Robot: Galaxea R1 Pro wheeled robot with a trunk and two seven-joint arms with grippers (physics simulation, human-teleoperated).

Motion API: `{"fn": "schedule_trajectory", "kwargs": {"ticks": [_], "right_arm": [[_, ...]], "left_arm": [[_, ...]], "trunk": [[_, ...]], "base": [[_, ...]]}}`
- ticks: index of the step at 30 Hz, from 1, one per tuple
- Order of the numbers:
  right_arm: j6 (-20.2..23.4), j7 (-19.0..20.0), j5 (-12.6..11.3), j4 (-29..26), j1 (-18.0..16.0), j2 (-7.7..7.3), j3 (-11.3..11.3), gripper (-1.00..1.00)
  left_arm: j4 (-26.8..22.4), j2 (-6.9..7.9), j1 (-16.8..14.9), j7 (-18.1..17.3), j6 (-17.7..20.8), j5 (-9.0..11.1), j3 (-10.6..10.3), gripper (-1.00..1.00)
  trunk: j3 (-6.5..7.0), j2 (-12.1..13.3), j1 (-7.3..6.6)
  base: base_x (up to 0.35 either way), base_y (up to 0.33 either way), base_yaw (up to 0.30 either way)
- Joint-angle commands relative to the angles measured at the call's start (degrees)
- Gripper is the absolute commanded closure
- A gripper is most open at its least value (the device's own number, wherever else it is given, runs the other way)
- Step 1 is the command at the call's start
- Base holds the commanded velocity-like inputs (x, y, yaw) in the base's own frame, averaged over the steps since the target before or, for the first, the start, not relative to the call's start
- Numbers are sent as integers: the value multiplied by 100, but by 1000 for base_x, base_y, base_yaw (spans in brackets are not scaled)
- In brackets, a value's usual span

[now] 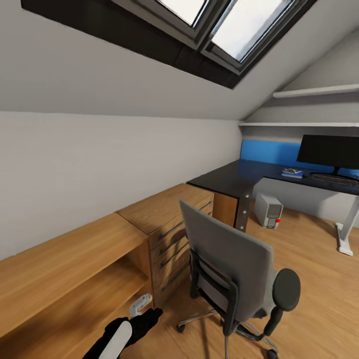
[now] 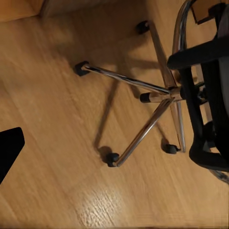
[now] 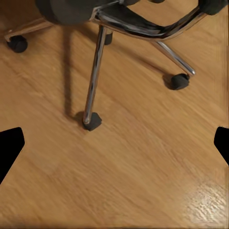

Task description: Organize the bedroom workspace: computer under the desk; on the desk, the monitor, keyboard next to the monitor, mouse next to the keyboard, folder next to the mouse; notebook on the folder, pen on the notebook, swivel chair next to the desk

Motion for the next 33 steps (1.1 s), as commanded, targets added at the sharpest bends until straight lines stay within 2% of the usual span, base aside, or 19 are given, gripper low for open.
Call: {"fn": "schedule_trajectory", "kwargs": {"ticks": [1,16,28,33], "right_arm": [[19,-48,-29,-10,-9,-7,30,-100],[19,-48,-24,-10,-9,-7,34,-100],[19,-48,-24,-10,-9,-8,26,-100],[19,-48,-24,-10,-8,-7,29,-100]], "left_arm": [[-14,3,-1,55,8,60,-11,-100],[-9,17,-1,49,7,34,-8,-100],[-3,15,-1,2,7,37,-10,-100],[-3,17,-1,-1,7,37,-10,-100]], "trunk": [[-6,-4,0],[-6,-4,0],[-6,-4,0],[-6,-4,0]], "base": [[29,20,-300],[6,6,-300],[0,271,-300],[0,127,-300]]}}
